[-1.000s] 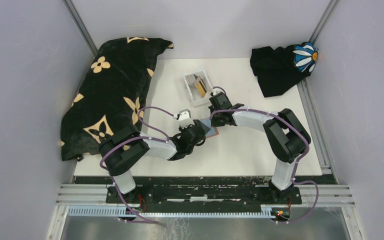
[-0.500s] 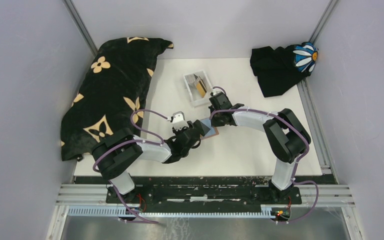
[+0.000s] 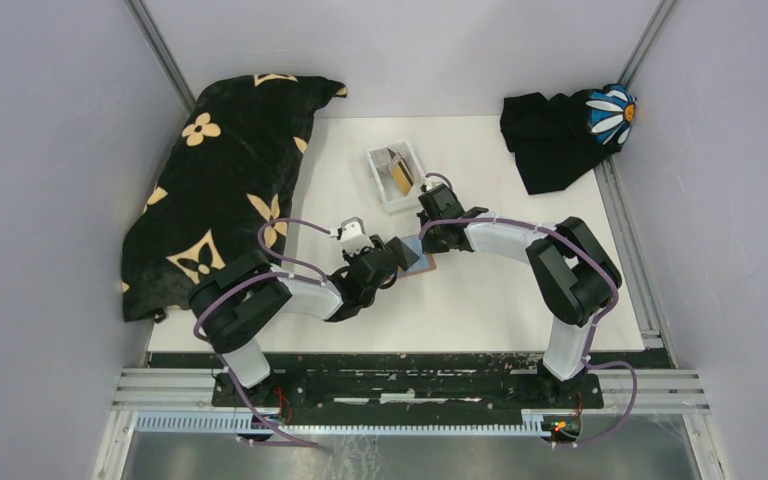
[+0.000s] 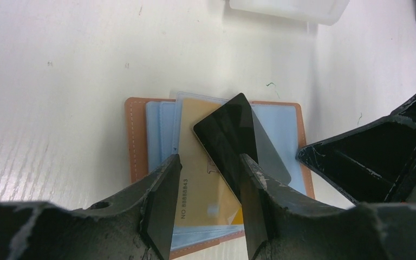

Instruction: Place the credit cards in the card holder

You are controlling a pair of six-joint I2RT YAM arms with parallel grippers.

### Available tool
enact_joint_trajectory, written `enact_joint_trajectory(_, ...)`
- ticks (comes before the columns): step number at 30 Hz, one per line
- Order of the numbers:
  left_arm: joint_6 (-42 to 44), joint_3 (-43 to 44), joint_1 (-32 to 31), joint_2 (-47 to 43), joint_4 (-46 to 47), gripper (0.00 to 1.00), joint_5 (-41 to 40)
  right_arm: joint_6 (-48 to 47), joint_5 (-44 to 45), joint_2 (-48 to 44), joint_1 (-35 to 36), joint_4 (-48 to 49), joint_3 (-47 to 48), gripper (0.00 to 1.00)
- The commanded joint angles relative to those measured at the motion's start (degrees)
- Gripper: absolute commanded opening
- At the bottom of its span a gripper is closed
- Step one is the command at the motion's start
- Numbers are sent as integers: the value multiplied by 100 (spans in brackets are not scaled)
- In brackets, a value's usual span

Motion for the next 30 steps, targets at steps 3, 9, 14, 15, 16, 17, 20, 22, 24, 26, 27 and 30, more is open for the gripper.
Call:
enact_joint_trajectory(3, 85, 71, 111, 152, 249, 52, 89, -51, -101, 457, 73, -204, -153, 6)
enact_joint_trajectory(9, 156, 152, 185, 212, 266, 52, 128, -52, -107, 483, 71, -214, -106, 6)
enact_joint_trajectory(14, 143, 176, 281, 290, 349, 52, 242, -43, -117, 492, 72, -211, -105, 6)
enact_joint_trajectory(15, 154, 187, 289, 297, 360, 52, 247, -39, -113, 492, 77, -207, -102, 6)
enact_joint_trajectory(16, 171, 199, 296, 299, 367, 52, 255, -42, -121, 500, 71, -204, -97, 6)
enact_joint_trajectory(17, 190, 220, 305, 303, 371, 52, 256, -43, -125, 509, 77, -212, -96, 6)
enact_joint_trajectory(20, 226, 259, 331, 303, 372, 52, 280, -43, -140, 535, 74, -191, -95, 6)
enact_joint_trajectory(22, 243, 270, 349, 295, 378, 52, 287, -36, -142, 551, 75, -182, -95, 6)
enact_joint_trajectory(24, 264, 281, 359, 294, 380, 52, 314, -30, -149, 569, 79, -170, -94, 6)
enact_joint_trajectory(26, 266, 292, 358, 299, 380, 52, 346, -32, -152, 580, 76, -162, -88, 6)
enact_joint_trajectory(27, 266, 290, 367, 293, 380, 52, 359, -33, -152, 588, 75, -162, -87, 6)
enact_joint_trajectory(30, 266, 294, 364, 292, 403, 52, 377, -25, -161, 597, 71, -154, -84, 6)
